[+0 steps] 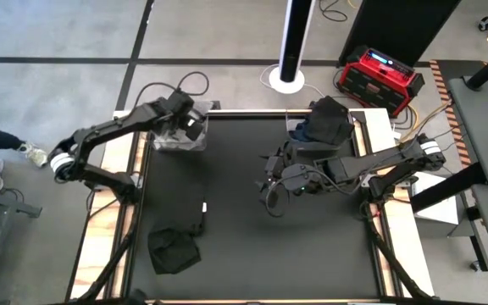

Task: Sort towels by color in basket
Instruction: Put the gray towel into the left transparent bin

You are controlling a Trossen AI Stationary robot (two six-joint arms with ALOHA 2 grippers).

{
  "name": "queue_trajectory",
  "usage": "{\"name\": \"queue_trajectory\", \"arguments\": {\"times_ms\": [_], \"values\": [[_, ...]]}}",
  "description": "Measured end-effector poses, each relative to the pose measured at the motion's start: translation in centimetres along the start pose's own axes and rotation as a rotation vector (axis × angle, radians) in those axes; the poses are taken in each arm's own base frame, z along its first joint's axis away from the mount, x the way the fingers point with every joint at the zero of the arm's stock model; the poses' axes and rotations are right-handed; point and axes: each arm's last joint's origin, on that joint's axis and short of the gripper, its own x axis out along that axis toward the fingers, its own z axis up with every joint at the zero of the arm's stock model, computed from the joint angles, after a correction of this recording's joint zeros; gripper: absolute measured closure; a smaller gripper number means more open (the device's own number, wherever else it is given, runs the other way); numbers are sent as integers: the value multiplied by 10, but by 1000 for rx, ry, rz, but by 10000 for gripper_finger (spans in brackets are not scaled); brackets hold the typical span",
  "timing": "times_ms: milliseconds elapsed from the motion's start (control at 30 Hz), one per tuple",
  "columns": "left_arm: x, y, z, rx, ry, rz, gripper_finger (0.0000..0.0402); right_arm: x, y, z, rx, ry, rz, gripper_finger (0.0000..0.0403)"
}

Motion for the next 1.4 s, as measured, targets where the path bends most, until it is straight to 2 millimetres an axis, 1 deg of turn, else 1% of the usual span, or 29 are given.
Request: {"name": "queue_trajectory", "arguments": {"times_ms": [167,233,400,567,733,933,1033,1100,1267,1400], "values": [[6,7,-4,37,148,45,401,0,0,0,0,1,0,60],[9,7,-5,47,174,57,401,0,0,-1,-1,2,0,62],[19,3,-5,75,188,54,401,0,0,-1,-1,2,0,69],[29,-3,-5,111,218,-34,401,0,0,-1,-1,1,0,74],[40,-7,-7,157,248,-48,401,0,0,-1,0,1,0,68],[43,-9,-4,135,220,-54,393,0,0,-1,-1,2,0,60],[41,-8,-3,115,207,-50,376,0,0,-1,-1,2,0,61],[39,-7,-3,113,200,-50,358,0,0,-1,-1,2,0,64],[34,-6,-3,107,200,-49,284,0,0,-1,-1,2,0,70],[24,-5,-1,94,167,-51,228,0,0,-1,-2,3,0,74]]}}
